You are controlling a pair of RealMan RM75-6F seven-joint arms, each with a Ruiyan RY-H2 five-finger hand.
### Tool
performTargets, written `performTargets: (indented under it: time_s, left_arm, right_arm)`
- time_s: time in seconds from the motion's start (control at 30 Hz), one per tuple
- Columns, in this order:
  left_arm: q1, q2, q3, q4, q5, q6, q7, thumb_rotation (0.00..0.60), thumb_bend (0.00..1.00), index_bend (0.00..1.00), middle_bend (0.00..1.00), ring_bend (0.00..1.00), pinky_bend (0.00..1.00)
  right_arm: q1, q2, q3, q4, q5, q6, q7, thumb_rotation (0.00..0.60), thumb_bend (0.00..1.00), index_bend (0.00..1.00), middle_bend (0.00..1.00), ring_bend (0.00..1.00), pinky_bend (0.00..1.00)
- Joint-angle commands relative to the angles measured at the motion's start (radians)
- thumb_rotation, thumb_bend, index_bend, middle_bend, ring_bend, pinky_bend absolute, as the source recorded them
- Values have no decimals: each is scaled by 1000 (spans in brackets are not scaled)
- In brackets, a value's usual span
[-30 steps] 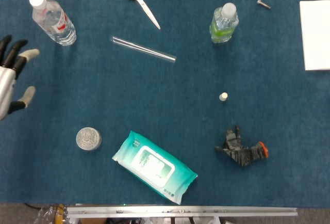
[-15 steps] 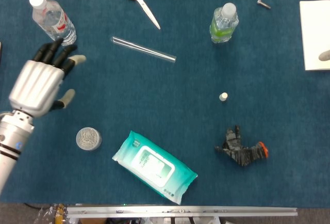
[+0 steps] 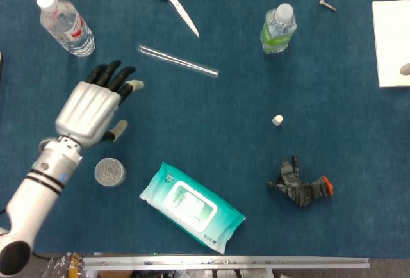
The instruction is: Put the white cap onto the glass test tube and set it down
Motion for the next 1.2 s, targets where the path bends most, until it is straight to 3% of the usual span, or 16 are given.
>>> performTargets:
  time_s: [0.03,0.7,1.2]
  left_arm:
    - [-40,-57,-11,46,-52,-31,51,600,318,207,86,0,85]
    - [-262,-264,-84,282,-325,-152,196,600,318,203,77,0,85]
    - [-428,-380,-85,509,-531,-246,267,600,318,200,63,0,85]
  right_arm:
    - [-5,6,-3,6,-3,8,12,600,508,373,401,308,453]
    - [-10,21,-11,47,-3,14,74,600,508,373,401,308,452]
    - [-19,27,-19,78,-25,36,113,600,508,373,401,308,452]
